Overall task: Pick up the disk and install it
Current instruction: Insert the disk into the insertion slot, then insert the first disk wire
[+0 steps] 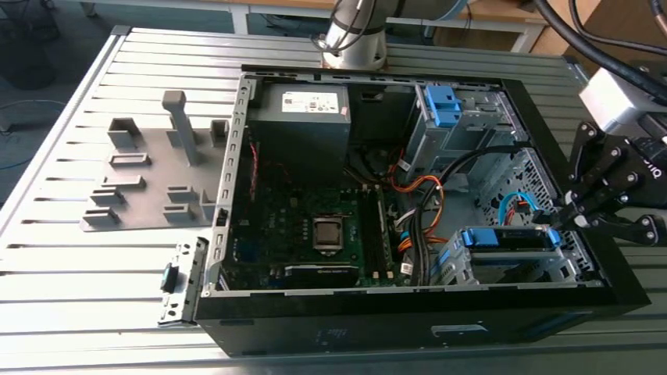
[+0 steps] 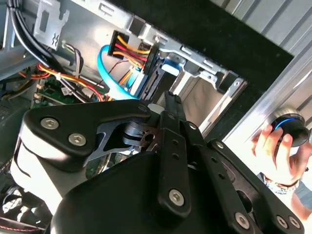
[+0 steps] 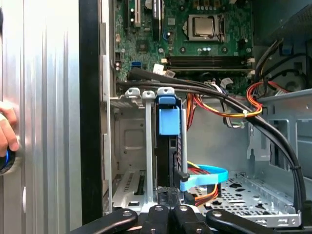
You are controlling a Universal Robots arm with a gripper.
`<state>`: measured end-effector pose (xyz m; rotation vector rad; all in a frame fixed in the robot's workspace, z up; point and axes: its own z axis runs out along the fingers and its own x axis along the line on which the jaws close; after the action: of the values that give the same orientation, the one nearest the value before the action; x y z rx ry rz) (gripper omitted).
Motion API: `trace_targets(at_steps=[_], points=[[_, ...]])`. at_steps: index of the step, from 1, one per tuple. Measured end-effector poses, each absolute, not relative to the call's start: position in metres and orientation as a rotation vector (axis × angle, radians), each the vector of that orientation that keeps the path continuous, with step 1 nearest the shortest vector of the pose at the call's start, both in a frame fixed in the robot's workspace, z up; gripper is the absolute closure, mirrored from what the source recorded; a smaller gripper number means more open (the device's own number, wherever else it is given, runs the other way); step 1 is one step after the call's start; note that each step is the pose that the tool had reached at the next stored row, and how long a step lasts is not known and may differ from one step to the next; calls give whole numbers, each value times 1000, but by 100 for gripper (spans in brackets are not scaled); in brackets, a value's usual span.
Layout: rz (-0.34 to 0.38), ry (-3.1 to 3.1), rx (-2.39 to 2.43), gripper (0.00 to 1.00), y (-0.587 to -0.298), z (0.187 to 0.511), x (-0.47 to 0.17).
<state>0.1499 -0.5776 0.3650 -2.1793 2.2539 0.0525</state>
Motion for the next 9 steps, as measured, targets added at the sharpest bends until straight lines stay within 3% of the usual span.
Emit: trace_targets(at_steps=[9], points=[[53, 2254, -2179, 89, -578, 364, 152]])
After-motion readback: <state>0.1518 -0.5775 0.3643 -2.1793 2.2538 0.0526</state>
